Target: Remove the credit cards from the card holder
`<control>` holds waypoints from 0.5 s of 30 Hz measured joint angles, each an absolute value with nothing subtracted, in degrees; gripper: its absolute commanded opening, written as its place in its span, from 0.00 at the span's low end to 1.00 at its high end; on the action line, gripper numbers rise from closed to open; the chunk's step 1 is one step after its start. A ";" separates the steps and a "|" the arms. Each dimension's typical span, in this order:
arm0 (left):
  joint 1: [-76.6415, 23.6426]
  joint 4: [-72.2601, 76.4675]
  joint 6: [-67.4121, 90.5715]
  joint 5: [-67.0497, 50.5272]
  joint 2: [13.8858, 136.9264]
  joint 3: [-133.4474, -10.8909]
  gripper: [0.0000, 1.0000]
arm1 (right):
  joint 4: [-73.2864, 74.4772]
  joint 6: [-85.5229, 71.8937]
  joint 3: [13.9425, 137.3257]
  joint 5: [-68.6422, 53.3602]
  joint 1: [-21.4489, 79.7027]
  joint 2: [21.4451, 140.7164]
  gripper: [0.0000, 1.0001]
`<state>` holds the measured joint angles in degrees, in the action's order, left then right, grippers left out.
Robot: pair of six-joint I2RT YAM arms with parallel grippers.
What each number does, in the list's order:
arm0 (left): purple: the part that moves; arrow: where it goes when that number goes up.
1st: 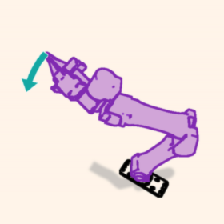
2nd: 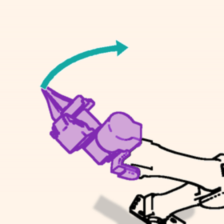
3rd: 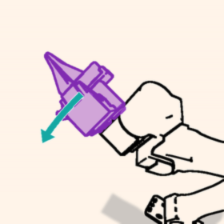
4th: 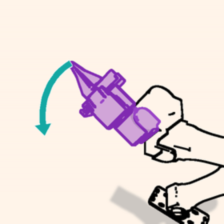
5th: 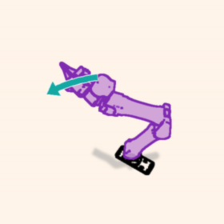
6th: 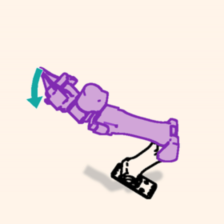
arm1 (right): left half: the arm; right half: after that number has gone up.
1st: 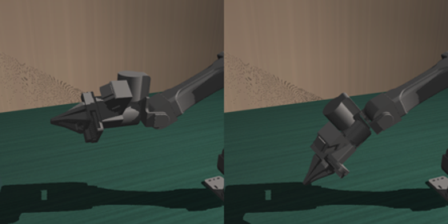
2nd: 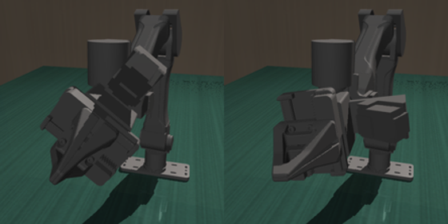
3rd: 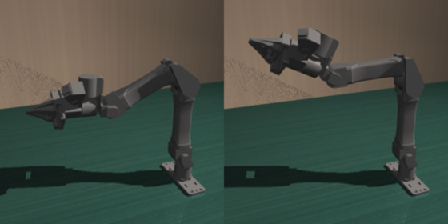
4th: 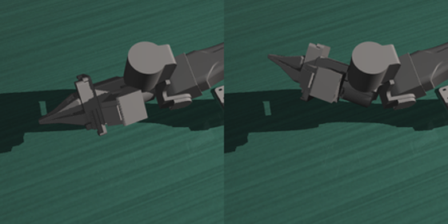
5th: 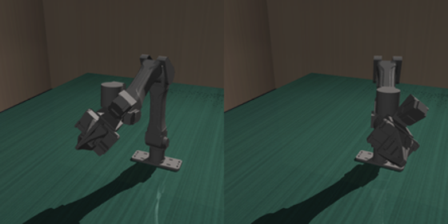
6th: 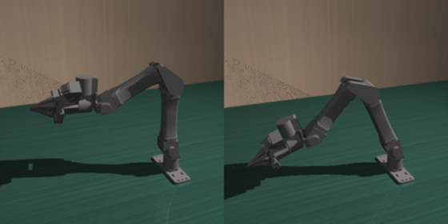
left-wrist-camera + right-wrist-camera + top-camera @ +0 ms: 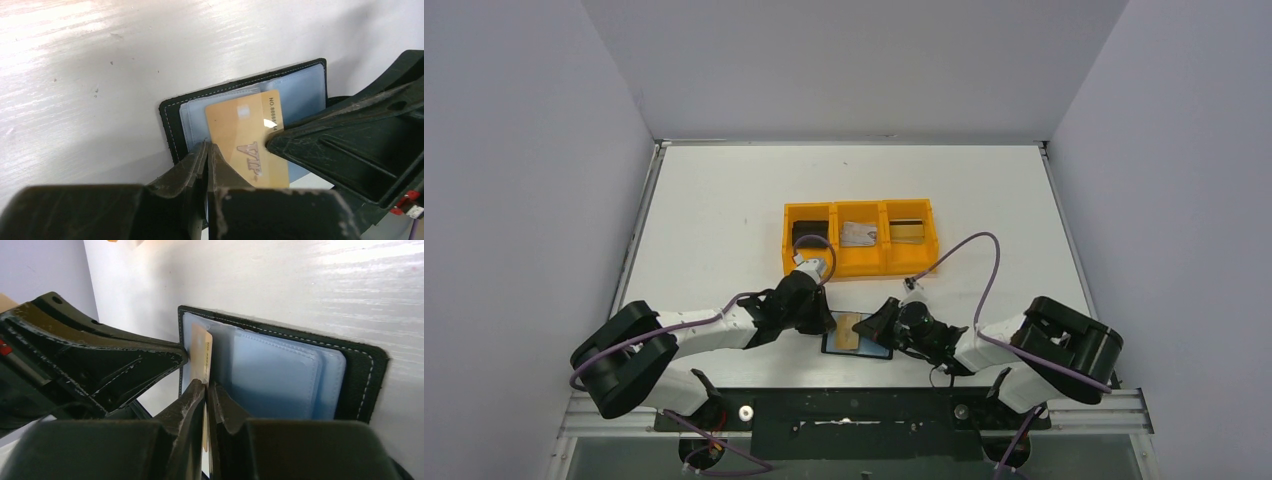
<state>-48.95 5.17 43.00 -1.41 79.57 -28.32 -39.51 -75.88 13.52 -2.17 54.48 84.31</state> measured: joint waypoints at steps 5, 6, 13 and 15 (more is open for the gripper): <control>-48.95 5.06 43.03 -1.34 79.53 -28.32 0.00 | -35.79 -75.85 12.40 -0.71 54.48 78.74 0.03; -48.95 5.02 43.03 -1.32 79.50 -28.32 0.00 | -34.44 -75.85 12.05 -0.16 54.48 77.14 0.03; -48.97 4.67 43.07 -1.32 79.22 -28.32 0.00 | -24.71 -75.70 10.00 3.66 54.48 66.19 0.02; -48.97 4.40 43.09 -1.32 79.07 -28.32 0.00 | -22.50 -75.61 9.39 4.45 54.46 63.75 0.01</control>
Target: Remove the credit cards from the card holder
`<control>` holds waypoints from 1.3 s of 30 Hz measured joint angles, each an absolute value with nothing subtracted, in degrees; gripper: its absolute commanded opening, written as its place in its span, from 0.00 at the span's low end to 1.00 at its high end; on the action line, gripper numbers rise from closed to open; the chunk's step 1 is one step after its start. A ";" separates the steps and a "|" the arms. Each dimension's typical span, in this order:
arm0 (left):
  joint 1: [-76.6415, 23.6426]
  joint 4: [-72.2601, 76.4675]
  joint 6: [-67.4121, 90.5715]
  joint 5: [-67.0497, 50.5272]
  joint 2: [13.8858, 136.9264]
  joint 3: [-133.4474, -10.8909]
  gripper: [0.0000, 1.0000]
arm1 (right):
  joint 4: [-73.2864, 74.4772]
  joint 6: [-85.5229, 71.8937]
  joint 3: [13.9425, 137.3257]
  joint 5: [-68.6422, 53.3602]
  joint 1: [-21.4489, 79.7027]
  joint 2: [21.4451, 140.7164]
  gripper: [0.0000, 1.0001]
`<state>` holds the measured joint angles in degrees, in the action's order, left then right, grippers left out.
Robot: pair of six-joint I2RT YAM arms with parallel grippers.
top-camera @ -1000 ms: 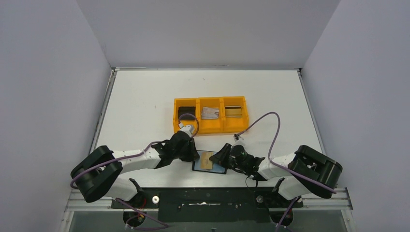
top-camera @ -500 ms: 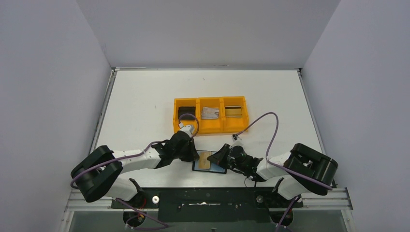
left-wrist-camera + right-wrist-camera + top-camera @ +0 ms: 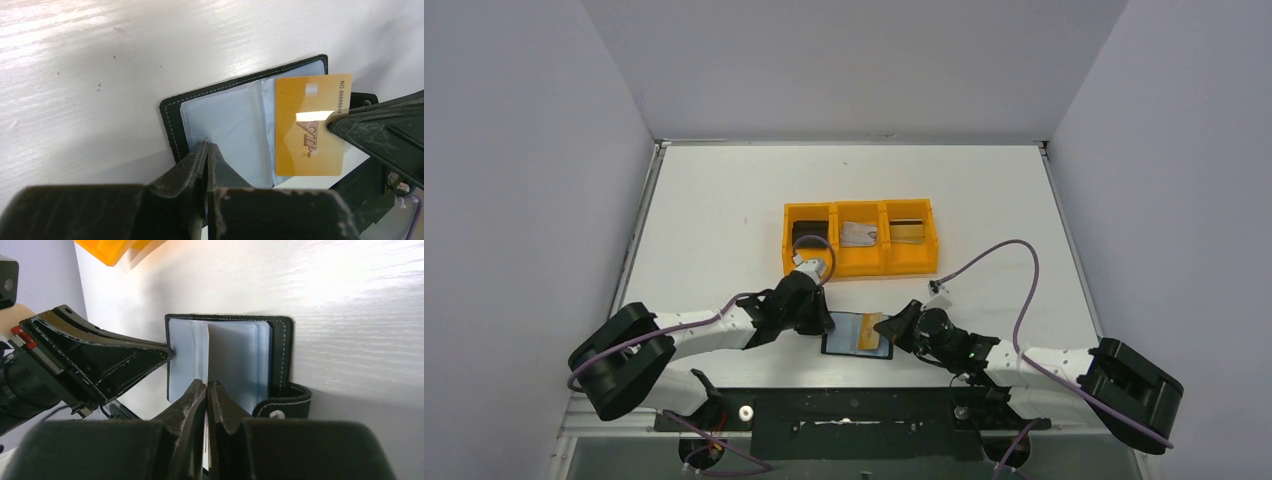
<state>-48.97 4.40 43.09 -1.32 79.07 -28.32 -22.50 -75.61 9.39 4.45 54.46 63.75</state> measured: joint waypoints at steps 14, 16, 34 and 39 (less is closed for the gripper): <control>-48.97 -5.56 42.94 0.47 68.79 -28.16 0.35 | -15.25 -70.94 8.86 6.70 54.46 53.71 0.00; -48.97 -8.25 42.68 1.87 66.02 -28.80 0.40 | -15.35 -70.39 8.62 6.70 54.46 53.34 0.00; -34.85 -29.39 29.28 7.97 50.19 -47.05 0.86 | -8.84 -54.70 12.97 11.07 54.85 43.44 0.00; -34.76 -29.71 27.31 11.84 47.94 -43.72 0.87 | -4.97 -47.00 18.35 14.26 54.85 43.33 0.00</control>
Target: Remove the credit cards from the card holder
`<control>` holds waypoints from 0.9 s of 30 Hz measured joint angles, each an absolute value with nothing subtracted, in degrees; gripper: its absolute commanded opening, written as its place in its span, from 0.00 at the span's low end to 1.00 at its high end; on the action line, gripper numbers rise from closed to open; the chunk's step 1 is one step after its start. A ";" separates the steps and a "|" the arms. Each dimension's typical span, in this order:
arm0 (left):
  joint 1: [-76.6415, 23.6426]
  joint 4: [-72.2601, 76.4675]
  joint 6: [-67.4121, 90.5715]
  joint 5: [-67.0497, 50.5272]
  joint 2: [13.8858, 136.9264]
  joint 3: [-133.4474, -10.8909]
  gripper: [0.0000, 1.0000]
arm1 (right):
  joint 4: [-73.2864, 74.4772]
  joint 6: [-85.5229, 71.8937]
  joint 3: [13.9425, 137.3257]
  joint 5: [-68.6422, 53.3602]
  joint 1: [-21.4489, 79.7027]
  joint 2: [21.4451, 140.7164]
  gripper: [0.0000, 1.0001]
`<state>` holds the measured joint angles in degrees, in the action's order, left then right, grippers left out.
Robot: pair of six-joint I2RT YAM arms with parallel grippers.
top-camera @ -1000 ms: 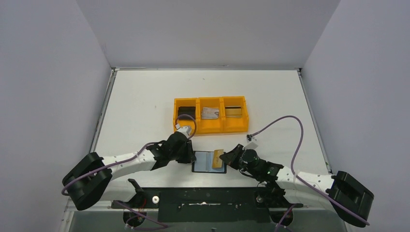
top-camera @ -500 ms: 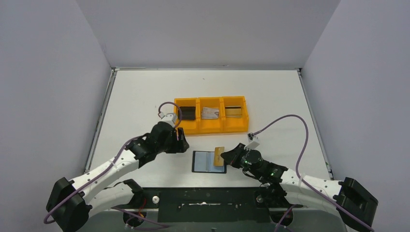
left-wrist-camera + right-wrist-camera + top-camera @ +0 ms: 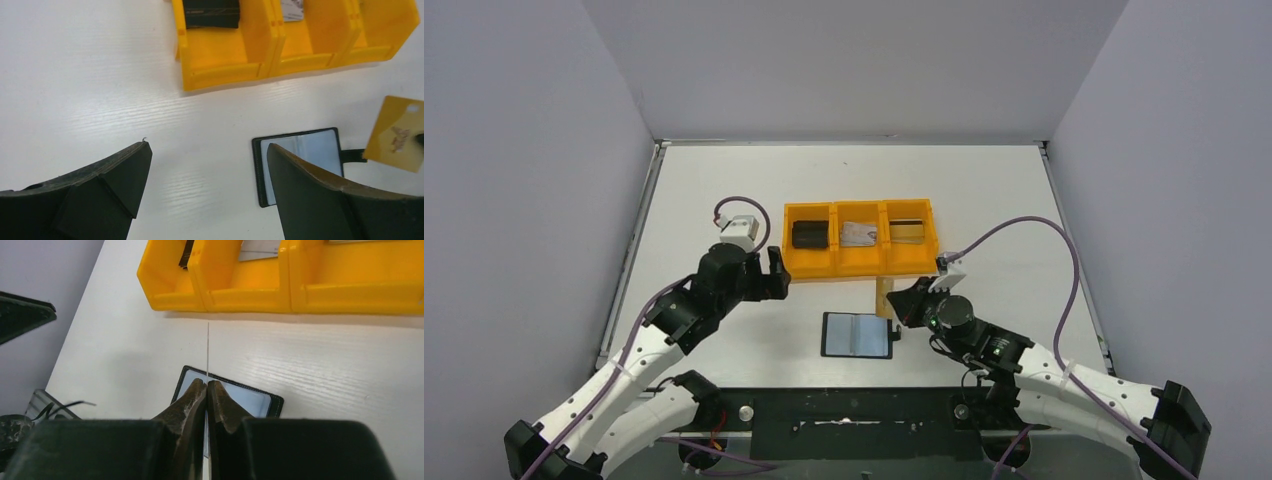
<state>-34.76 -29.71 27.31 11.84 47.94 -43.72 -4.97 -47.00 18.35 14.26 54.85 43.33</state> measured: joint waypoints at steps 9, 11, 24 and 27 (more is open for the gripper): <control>-34.76 -28.51 26.15 15.42 40.07 -37.45 0.89 | -2.52 -31.57 22.46 18.72 54.89 44.36 0.00; -34.68 -27.79 26.02 16.05 38.94 -37.41 0.89 | -2.63 -26.83 22.92 18.83 54.92 45.56 0.00; -32.88 -26.76 25.74 17.41 40.75 -37.36 0.89 | -3.46 3.31 32.80 25.50 54.70 53.58 0.00; -32.80 -26.74 25.71 17.41 40.84 -37.36 0.89 | -3.84 9.96 32.88 26.15 53.47 55.07 0.00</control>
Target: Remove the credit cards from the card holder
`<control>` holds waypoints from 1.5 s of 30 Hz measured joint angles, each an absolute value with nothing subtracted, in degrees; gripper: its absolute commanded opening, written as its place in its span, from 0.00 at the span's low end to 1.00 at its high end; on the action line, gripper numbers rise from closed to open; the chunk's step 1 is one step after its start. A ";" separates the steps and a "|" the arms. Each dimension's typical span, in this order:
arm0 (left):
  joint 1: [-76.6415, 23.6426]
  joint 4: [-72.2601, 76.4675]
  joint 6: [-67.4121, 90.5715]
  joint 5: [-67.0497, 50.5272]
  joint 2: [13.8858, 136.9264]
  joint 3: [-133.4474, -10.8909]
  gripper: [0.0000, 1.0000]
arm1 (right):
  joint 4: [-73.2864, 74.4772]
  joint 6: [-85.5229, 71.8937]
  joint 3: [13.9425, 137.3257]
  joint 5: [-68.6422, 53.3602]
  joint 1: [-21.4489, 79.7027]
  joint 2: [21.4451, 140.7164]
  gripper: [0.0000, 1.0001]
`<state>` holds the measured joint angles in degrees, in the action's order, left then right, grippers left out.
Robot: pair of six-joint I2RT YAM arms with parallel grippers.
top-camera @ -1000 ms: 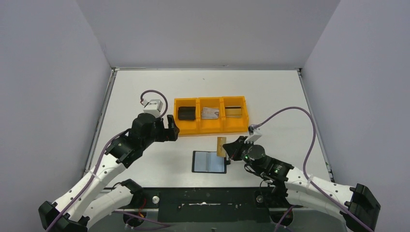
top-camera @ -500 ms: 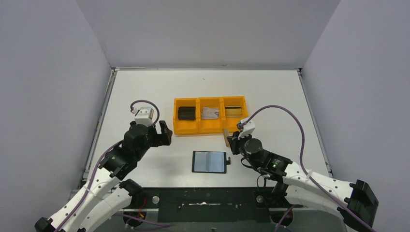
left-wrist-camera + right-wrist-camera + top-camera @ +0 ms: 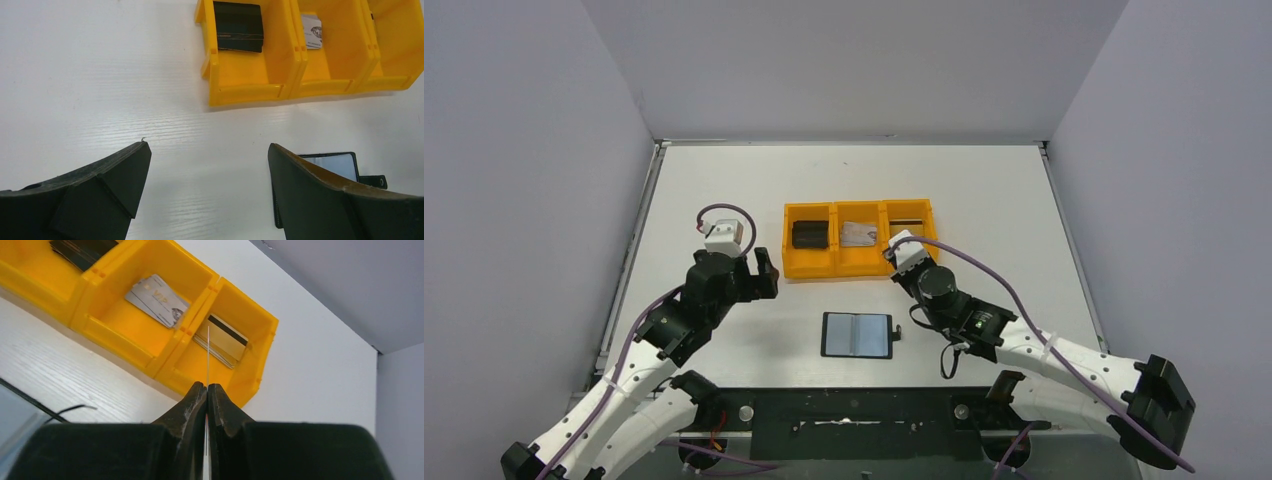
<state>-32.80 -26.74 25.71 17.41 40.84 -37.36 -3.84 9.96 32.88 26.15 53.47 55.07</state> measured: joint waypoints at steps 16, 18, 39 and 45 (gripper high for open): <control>-32.14 -26.76 25.69 17.39 41.04 -37.34 0.89 | -3.27 33.85 36.07 1.56 32.25 62.98 0.00; -32.12 -26.76 25.69 17.37 41.04 -37.34 0.89 | -3.11 35.40 37.65 -1.96 29.85 65.60 0.00; -31.77 -26.76 25.67 16.67 41.06 -37.32 0.89 | 10.83 61.14 56.12 -15.20 24.27 88.99 0.00; -31.77 -26.76 25.67 16.32 41.06 -37.32 0.89 | 11.05 64.60 57.67 -15.79 24.01 93.36 0.00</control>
